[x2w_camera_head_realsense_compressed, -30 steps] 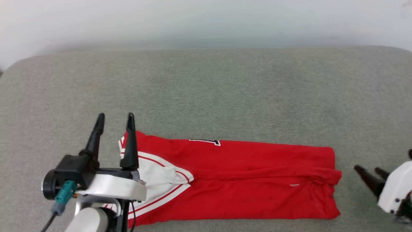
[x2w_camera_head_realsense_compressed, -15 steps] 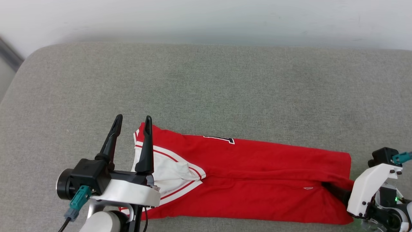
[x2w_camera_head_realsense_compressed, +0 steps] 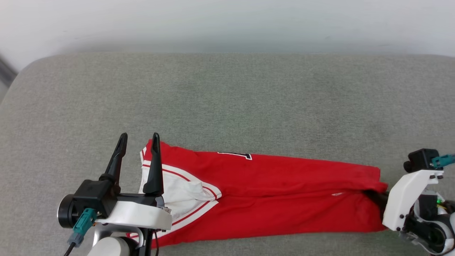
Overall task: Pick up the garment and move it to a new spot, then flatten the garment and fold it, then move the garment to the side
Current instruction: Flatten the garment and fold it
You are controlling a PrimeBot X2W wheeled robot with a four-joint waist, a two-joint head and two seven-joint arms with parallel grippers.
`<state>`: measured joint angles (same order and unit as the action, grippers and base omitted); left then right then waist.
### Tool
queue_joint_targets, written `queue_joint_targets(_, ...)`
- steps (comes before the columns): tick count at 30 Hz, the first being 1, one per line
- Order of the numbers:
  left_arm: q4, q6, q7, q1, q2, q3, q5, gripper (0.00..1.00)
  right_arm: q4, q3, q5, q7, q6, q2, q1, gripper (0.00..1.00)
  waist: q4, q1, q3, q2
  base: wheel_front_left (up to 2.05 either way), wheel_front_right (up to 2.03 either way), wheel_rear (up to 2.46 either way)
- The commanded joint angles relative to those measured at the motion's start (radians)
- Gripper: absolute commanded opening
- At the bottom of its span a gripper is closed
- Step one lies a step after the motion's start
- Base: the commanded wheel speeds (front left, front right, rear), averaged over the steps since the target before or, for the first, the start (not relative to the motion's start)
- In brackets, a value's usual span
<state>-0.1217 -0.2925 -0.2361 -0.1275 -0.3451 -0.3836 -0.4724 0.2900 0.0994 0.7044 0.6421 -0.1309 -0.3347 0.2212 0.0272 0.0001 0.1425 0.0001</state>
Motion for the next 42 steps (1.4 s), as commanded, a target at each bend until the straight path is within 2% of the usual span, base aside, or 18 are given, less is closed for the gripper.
queue_joint_targets(1,0.0,-0.008,-0.004,0.007,-0.005,0.004,-0.004,1.0,-0.019,-0.01,-0.003,-0.005,0.0,-0.016,-0.001,0.0,-0.015,-0.0001,-0.004,-0.0001,0.0,0.0,0.0)
queue_joint_targets(6,-0.004,-0.014,-0.006,0.014,-0.007,0.008,-0.006,1.0,-0.048,-0.083,-0.011,-0.006,0.001,-0.059,-0.03,0.0,-0.044,-0.0001,-0.005,-0.0001,0.0,0.0,0.0)
queue_joint_targets(12,-0.005,-0.014,-0.006,0.012,-0.008,0.006,-0.008,1.0,-0.045,-0.23,-0.016,-0.018,0.001,-0.104,-0.07,0.0,-0.062,-0.0001,-0.001,-0.0001,0.0,0.0,0.0)
queue_joint_targets(17,-0.003,-0.012,-0.007,0.014,-0.006,0.002,-0.012,1.0,-0.07,-0.305,-0.006,-0.01,0.001,-0.098,-0.087,0.0,-0.069,-0.0001,0.007,-0.0001,0.0,0.0,0.0)
queue_joint_targets(23,0.006,-0.001,-0.004,-0.008,0.0,-0.011,-0.013,1.0,-0.132,-0.247,0.148,0.037,0.0,-0.001,-0.084,0.0,-0.053,-0.0001,0.018,-0.0001,0.0,0.0,0.0)
queue_joint_targets(28,0.018,0.002,0.001,-0.024,0.003,-0.019,-0.014,1.0,-0.127,-0.222,0.334,0.103,0.0,0.125,-0.071,0.0,-0.024,-0.0001,0.022,-0.0001,0.0,0.0,0.0)
queue_joint_targets(33,0.026,0.008,0.002,-0.033,0.007,-0.026,-0.015,1.0,-0.104,-0.194,0.497,0.178,0.0,0.209,-0.048,0.0,0.01,-0.0001,0.028,-0.0001,0.0,0.0,0.0)
queue_joint_targets(39,0.034,0.014,0.0,-0.05,0.017,-0.035,-0.017,1.0,-0.072,-0.109,0.58,0.167,0.0,0.27,0.017,0.0,0.047,-0.0001,0.047,-0.0001,0.0,0.0,0.0)
queue_joint_targets(42,0.042,0.016,-0.003,-0.064,0.026,-0.04,-0.02,1.0,-0.033,-0.044,0.572,0.138,0.0,0.279,0.047,0.0,0.064,-0.0001,0.055,-0.0001,0.0,0.0,0.0)
